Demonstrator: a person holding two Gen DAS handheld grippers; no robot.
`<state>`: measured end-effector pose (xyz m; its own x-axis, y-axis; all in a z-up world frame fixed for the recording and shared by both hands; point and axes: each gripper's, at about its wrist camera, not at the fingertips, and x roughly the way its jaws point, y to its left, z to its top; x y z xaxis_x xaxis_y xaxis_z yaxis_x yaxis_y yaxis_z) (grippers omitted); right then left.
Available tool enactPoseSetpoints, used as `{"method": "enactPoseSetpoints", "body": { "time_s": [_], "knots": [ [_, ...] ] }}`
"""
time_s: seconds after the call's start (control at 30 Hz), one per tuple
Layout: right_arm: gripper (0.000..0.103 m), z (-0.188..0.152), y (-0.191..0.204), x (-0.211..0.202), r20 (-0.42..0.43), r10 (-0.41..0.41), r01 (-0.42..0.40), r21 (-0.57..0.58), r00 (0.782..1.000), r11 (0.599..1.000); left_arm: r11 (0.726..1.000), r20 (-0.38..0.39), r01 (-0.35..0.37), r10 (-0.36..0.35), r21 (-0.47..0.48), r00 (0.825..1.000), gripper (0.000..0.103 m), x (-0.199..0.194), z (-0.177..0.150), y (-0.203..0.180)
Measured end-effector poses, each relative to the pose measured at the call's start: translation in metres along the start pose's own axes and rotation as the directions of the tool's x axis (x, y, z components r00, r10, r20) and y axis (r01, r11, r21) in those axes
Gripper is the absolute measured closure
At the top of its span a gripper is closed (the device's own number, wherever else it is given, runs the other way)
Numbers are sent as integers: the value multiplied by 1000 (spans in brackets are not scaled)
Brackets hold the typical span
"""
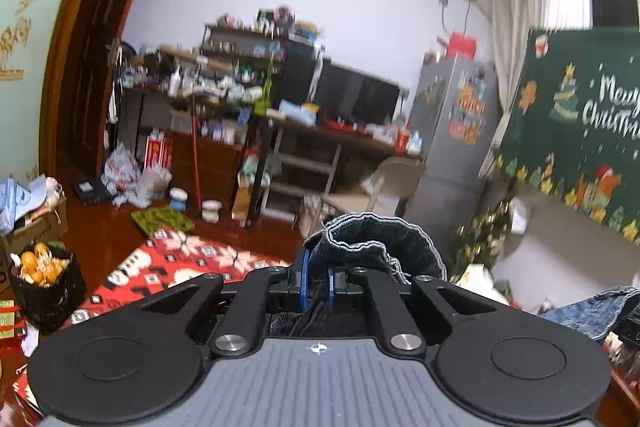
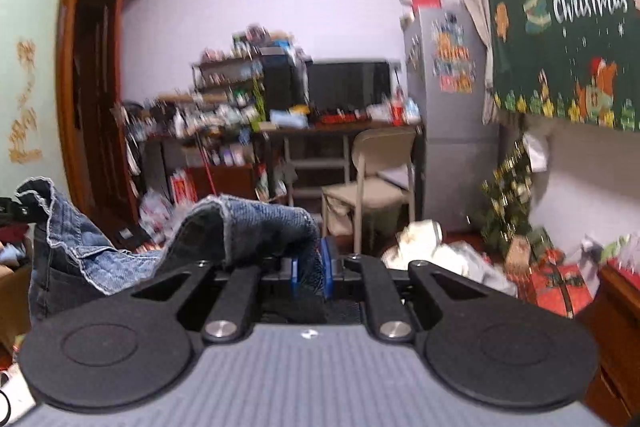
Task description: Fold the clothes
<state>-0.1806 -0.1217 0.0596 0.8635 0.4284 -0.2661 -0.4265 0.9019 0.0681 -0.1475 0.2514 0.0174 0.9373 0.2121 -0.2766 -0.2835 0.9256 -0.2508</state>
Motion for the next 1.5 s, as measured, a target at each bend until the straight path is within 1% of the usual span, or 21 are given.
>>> {"method": "enactPoseSetpoints", "body": {
  "time_s": [0.17,0.33,0.4,0.63,0.77,0.93,1.03,1.17,1.27,1.3,1.33,1.37,1.4,1.47,1.5],
  "knots": [
    [91,-22,-12,76,-100,-7,10,34,995,999,1000,-84,-18,19,15,996,95,46,-14,-1],
    [91,-32,-24,148,-175,-11,19,42,984,999,999,-171,-41,41,7,984,95,98,-24,7],
    [91,-31,-32,190,-210,-14,24,49,978,998,999,-205,-53,53,4,977,95,121,-26,9],
    [91,-39,-62,314,-308,-21,52,92,951,994,996,-274,-86,89,24,958,95,196,-27,13],
    [90,-48,-83,383,-366,-25,72,114,930,991,994,-312,-106,112,37,944,95,240,-27,15],
    [90,-68,-96,454,-440,-15,78,125,898,989,986,-400,-151,169,76,901,95,299,-39,24],
    [90,-77,-99,486,-470,-10,84,136,883,987,982,-445,-170,187,77,876,95,325,-44,33],
    [90,-89,-100,520,-492,-20,101,137,870,985,978,-473,-192,208,83,856,95,348,-50,38],
    [84,-96,-97,534,-503,-41,110,109,864,988,974,-493,-208,225,91,841,92,362,-54,41],
    [78,-98,-96,538,-506,-48,114,100,861,988,972,-498,-213,231,94,836,90,366,-55,42],
    [74,-100,-95,540,-506,-57,118,89,861,989,970,-490,-220,241,101,838,89,369,-54,42],
    [62,-100,-94,539,-495,-67,122,78,866,989,969,-478,-226,248,104,842,88,370,-49,39],
    [50,-100,-94,535,-477,-72,122,74,876,990,971,-468,-219,239,98,851,86,365,-46,41],
    [40,-95,-94,522,-441,-71,117,78,894,990,975,-452,-208,222,82,864,68,352,-42,44],
    [35,-93,-94,515,-425,-71,115,80,903,990,977,-444,-202,214,75,870,66,345,-40,46]
  ]
}}
